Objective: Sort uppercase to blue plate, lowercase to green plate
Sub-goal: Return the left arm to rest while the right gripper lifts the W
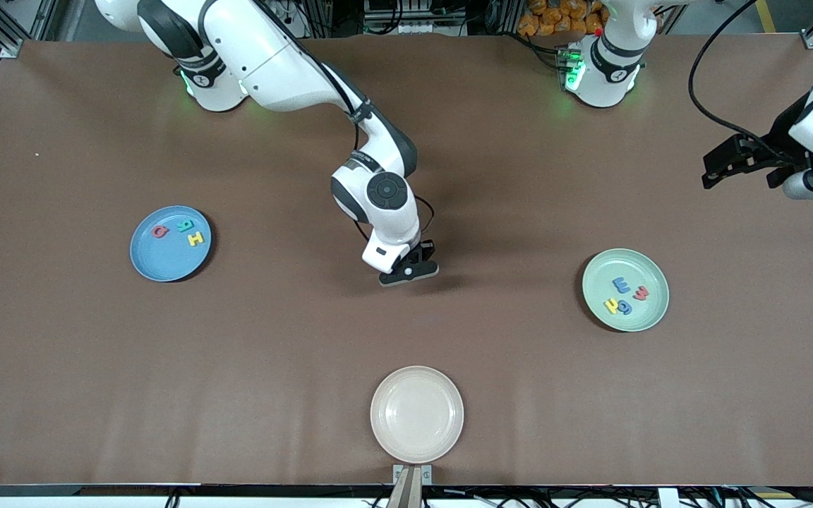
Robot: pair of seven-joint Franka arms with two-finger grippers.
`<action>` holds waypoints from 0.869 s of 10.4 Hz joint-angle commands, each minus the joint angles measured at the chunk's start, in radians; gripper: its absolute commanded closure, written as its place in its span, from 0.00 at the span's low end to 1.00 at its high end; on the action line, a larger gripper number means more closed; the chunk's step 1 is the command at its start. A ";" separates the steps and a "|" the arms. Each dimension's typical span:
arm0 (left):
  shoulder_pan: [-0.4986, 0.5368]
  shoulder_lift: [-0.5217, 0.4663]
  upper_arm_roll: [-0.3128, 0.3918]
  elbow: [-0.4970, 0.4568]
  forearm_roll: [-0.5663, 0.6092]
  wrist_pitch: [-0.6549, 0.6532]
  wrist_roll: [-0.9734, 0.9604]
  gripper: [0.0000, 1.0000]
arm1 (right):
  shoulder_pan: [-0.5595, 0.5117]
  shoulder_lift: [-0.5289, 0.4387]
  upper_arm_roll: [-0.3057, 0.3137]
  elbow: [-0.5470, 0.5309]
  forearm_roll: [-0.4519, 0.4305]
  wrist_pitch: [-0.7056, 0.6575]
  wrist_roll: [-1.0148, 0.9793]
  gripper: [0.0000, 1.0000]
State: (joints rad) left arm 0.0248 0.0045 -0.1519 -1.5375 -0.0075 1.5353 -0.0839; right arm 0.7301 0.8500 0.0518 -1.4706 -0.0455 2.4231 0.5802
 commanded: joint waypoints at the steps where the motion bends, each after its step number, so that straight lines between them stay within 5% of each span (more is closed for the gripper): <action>1: -0.016 -0.011 0.011 0.014 -0.016 -0.027 0.061 0.00 | -0.004 0.020 0.013 0.022 -0.010 0.001 0.017 0.77; 9: -0.003 0.003 0.014 0.053 0.001 -0.012 0.064 0.00 | -0.099 -0.068 -0.044 0.012 -0.007 -0.220 -0.282 0.79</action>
State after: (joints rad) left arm 0.0192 0.0042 -0.1425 -1.5033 -0.0075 1.5305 -0.0431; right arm 0.6525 0.8175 0.0181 -1.4405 -0.0481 2.2505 0.3716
